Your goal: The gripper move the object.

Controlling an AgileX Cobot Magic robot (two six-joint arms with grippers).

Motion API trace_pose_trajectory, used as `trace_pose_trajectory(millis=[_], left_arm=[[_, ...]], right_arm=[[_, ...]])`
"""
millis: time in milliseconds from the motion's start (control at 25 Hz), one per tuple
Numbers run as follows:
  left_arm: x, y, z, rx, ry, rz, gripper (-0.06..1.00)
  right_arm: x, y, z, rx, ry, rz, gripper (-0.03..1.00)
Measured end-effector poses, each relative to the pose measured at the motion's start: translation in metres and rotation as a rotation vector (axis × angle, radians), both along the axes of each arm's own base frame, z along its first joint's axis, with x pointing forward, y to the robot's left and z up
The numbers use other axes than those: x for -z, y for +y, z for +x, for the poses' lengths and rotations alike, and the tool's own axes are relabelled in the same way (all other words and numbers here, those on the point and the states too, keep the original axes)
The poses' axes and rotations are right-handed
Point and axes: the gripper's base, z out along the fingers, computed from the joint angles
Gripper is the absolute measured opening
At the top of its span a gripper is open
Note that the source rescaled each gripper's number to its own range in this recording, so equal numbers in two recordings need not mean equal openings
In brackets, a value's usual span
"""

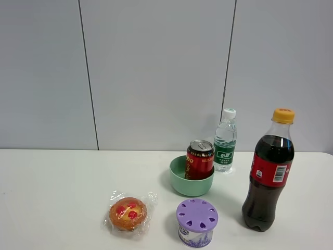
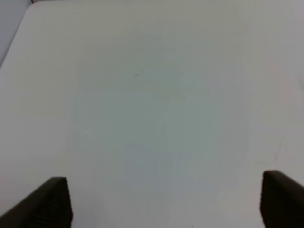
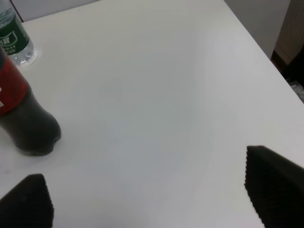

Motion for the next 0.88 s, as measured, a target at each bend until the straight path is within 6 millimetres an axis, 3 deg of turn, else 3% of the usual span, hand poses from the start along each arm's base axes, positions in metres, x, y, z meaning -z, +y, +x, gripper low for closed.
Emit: trace_pose_trajectory(millis=[880], left_arm=[[0.0000, 0.0000, 0.0000, 0.002, 0.000, 0.004, 0.61]], right_arm=[[0.0000, 0.0000, 0.0000, 0.000, 0.000, 0.000, 1.00]])
